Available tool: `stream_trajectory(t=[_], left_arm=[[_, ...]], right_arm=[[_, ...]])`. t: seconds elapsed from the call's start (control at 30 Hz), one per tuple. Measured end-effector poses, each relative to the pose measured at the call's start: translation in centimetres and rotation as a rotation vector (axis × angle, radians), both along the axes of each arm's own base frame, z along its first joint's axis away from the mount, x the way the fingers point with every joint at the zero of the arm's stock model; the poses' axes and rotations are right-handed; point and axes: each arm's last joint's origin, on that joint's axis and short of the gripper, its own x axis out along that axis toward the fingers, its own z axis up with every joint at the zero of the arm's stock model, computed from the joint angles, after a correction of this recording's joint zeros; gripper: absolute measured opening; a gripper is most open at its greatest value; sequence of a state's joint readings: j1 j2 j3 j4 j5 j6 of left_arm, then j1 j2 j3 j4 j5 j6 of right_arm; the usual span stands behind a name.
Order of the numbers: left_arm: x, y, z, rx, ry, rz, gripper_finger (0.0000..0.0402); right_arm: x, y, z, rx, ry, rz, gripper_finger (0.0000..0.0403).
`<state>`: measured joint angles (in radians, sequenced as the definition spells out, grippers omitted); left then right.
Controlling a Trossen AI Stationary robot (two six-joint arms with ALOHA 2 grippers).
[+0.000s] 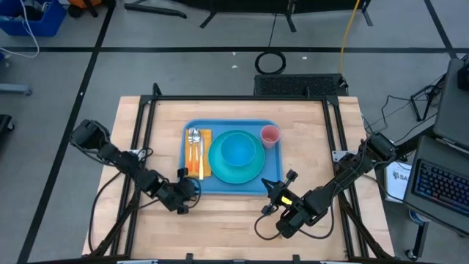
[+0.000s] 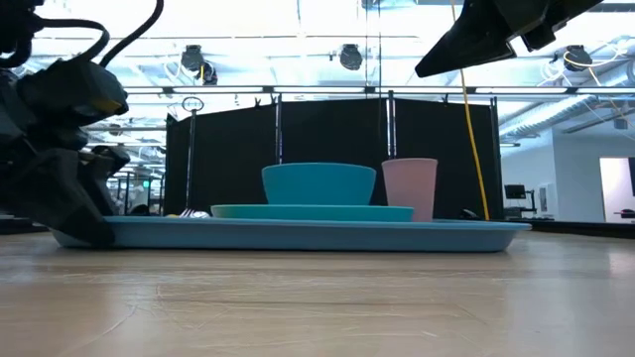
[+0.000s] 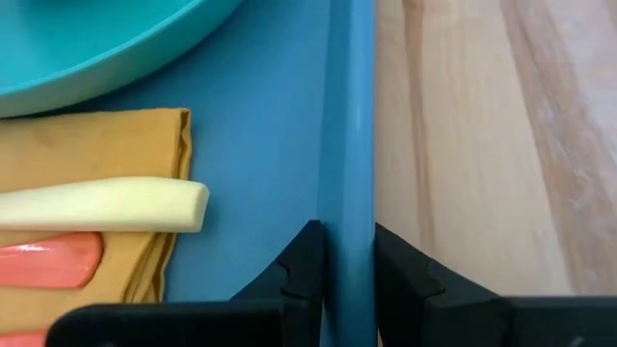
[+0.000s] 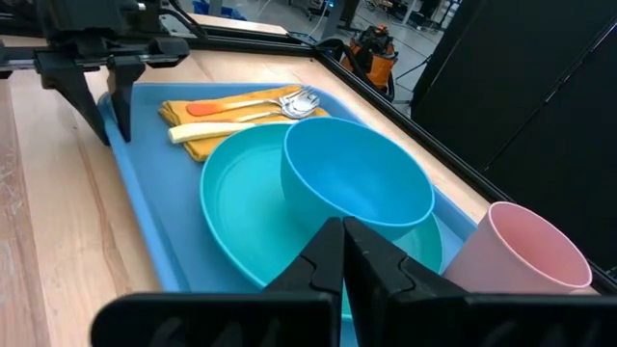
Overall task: Set up tray
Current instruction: Move the blue serving tray to the center of the table
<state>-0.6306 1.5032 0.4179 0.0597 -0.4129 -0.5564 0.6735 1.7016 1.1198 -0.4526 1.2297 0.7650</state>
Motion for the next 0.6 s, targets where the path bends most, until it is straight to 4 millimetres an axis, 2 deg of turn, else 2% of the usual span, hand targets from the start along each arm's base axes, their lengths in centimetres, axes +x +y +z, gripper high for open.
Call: stream_trajectory(t=[0.6], left_arm=[[-1.6, -3.2, 0.4, -0.112, -0.079, -0.078, 0.0063]], right_arm=[[0.0, 0.0, 0.0, 0.002, -0.002, 0.0, 0.0]])
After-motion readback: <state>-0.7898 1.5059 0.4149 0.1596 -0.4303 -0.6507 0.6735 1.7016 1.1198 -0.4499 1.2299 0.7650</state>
